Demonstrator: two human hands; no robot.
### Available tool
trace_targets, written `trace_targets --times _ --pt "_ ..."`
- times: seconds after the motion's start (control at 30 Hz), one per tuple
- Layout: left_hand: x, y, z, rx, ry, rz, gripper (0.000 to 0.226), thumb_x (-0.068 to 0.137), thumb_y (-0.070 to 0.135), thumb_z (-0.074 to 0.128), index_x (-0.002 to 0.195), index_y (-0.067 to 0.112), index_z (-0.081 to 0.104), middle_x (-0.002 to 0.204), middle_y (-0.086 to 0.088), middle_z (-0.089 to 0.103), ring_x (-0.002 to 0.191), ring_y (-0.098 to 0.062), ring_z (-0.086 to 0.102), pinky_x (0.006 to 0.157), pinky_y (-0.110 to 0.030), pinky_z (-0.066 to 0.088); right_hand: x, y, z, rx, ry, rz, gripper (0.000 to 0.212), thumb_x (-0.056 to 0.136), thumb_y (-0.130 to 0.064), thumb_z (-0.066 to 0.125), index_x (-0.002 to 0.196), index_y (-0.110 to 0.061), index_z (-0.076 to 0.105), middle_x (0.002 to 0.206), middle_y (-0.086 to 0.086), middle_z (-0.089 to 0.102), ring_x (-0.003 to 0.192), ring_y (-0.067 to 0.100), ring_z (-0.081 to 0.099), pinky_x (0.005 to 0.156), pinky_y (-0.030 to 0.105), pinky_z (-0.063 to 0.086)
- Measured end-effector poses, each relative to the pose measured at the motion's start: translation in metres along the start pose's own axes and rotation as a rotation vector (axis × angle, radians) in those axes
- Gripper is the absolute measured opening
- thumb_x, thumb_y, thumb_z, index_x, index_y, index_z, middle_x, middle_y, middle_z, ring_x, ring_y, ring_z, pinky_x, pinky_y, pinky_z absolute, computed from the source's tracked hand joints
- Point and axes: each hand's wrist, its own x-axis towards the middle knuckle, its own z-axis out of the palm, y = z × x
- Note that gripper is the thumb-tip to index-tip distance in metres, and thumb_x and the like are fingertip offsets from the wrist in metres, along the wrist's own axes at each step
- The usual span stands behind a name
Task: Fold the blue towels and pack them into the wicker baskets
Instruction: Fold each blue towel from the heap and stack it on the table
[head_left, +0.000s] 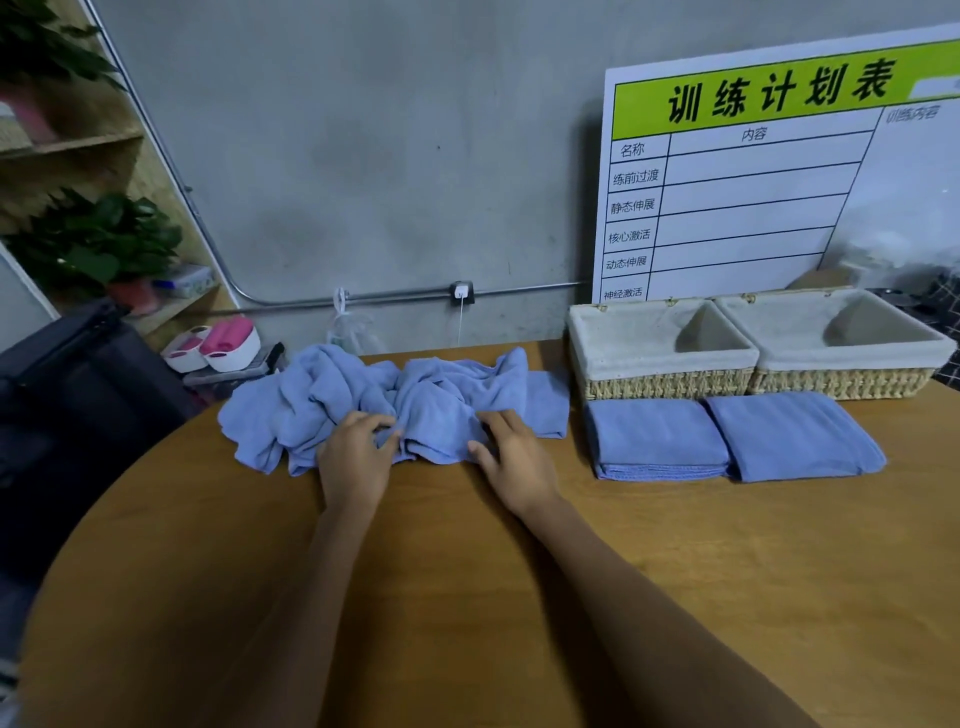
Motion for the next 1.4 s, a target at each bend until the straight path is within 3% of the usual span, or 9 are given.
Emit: trace_targets --times 0.17,0.37,0.47,0.57,0.67,0.8,1.03,1.2,1.4 --pt "0.002 0.008 -0.014 -0.169 -0.02 0.078 0.007 0.087 0.019 0.078 0.089 0.012 0.076 0.079 0.003 0.063 0.071 -0.014 0.062 0.069 -0.041 0.055 0.026 -0.004 0.01 0.121 -0.08 0.111 0.039 0.092 -0.025 0.068 0.129 -0.013 0.061 0.113 0.009 0.068 0.104 0.026 0.063 0.081 0.038 0.051" --pt "-0.02 0.066 -0.104 -0.384 0.101 0.345 0.006 0.081 0.015 0.083 0.086 0.016 0.079 0.073 0.008 0.064 0.073 -0.001 0.061 0.07 -0.008 0.043 0.011 -0.016 -0.071 0.313 0.136 -0.006 0.003 0.085 -0.012 0.077 0.087 -0.013 0.077 0.078 -0.01 0.069 0.07 -0.005 0.06 0.064 0.011 0.04" --pt "-0.05 0.086 -0.134 -0.498 -0.454 0.32 0.018 0.084 0.012 0.08 0.08 0.029 0.077 0.073 0.01 0.072 0.073 -0.01 0.067 0.07 -0.016 0.05 -0.017 -0.015 -0.122 0.244 0.117 -0.133 0.006 0.083 -0.011 0.079 0.087 -0.016 0.077 0.079 -0.015 0.068 0.071 -0.002 0.059 0.064 0.01 0.039" --pt "-0.078 0.098 -0.121 -0.479 -0.894 0.269 0.013 0.091 0.021 0.074 0.078 0.022 0.077 0.07 0.01 0.072 0.064 -0.004 0.064 0.065 -0.018 0.047 -0.042 0.002 -0.146 0.053 -0.276 -0.112 0.015 0.081 -0.006 0.077 0.084 -0.02 0.076 0.081 -0.014 0.068 0.075 0.001 0.062 0.066 0.015 0.043" --pt "-0.091 0.081 -0.078 -0.401 -0.593 0.232 0.011 0.095 0.029 0.068 0.093 0.023 0.077 0.087 0.016 0.071 0.083 0.0 0.065 0.075 -0.018 0.047 -0.061 0.02 -0.15 -0.22 -0.458 -0.06 0.024 0.078 -0.003 0.07 0.086 -0.025 0.074 0.089 -0.017 0.063 0.084 0.005 0.061 0.07 0.024 0.048" --pt "-0.121 0.07 -0.028 -0.08 -0.502 0.324 0.03 0.095 0.043 0.063 0.118 0.026 0.073 0.109 0.015 0.058 0.101 -0.002 0.056 0.089 -0.025 0.05 -0.076 0.029 -0.144 -0.362 -0.399 0.012 0.026 0.082 -0.006 0.058 0.092 -0.026 0.072 0.105 -0.007 0.067 0.098 0.017 0.062 0.075 0.032 0.049" --pt "-0.161 0.166 -0.043 -0.572 -0.836 0.479 0.023 0.1 0.026 0.06 0.117 0.02 0.074 0.112 0.008 0.073 0.1 0.006 0.064 0.087 -0.014 0.047 -0.083 0.034 -0.125 -0.412 -0.315 0.074 0.024 0.096 -0.037 0.056 0.114 -0.025 0.067 0.118 0.004 0.061 0.11 0.027 0.059 0.078 0.034 0.042" --pt "-0.122 0.102 -0.02 -0.323 -0.32 0.287 0.033 0.101 0.043 0.045 0.111 0.027 0.072 0.109 0.014 0.069 0.097 -0.004 0.064 0.081 -0.035 0.055 -0.115 0.057 -0.111 -0.441 -0.114 0.061 0.032 0.095 -0.039 0.049 0.112 -0.021 0.069 0.11 0.002 0.062 0.097 0.03 0.06 0.076 0.041 0.047" --pt "-0.119 0.044 -0.011 0.026 -0.195 0.257 0.046 0.102 0.046 0.029 0.109 0.029 0.071 0.11 0.016 0.069 0.103 -0.01 0.062 0.084 -0.034 0.045 -0.126 0.065 -0.105 -0.441 0.051 0.07 0.024 0.093 -0.035 0.056 0.109 -0.023 0.069 0.106 -0.002 0.062 0.091 0.026 0.059 0.072 0.039 0.047"
